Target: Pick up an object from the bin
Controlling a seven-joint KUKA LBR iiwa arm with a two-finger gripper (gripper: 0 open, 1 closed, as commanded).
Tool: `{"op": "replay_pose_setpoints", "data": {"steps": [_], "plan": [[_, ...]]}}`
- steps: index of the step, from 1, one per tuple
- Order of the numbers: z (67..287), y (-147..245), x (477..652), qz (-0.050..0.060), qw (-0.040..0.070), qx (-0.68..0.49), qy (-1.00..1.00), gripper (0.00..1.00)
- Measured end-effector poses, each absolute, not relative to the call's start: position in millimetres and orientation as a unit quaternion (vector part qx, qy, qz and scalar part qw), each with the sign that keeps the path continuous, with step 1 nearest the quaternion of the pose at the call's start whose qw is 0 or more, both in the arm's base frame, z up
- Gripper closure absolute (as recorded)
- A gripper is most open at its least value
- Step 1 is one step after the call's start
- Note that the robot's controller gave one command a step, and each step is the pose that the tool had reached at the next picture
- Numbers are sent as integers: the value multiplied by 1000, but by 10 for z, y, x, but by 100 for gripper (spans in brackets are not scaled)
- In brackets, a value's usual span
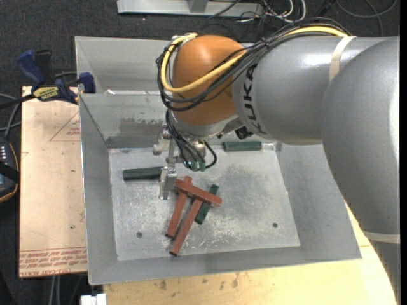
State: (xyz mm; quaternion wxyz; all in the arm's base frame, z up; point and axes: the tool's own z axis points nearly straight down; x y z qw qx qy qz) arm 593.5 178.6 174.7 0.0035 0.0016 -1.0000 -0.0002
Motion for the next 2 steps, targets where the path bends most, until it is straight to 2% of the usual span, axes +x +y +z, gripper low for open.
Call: {"op": "replay_pose_setpoints", "data": {"steps": [1, 2], "plan": [[1791, 1780, 5955, -1, 0, 0, -1000, 0], [774, 1899, 6328, -3, -5, -27, -1000, 100]]}}
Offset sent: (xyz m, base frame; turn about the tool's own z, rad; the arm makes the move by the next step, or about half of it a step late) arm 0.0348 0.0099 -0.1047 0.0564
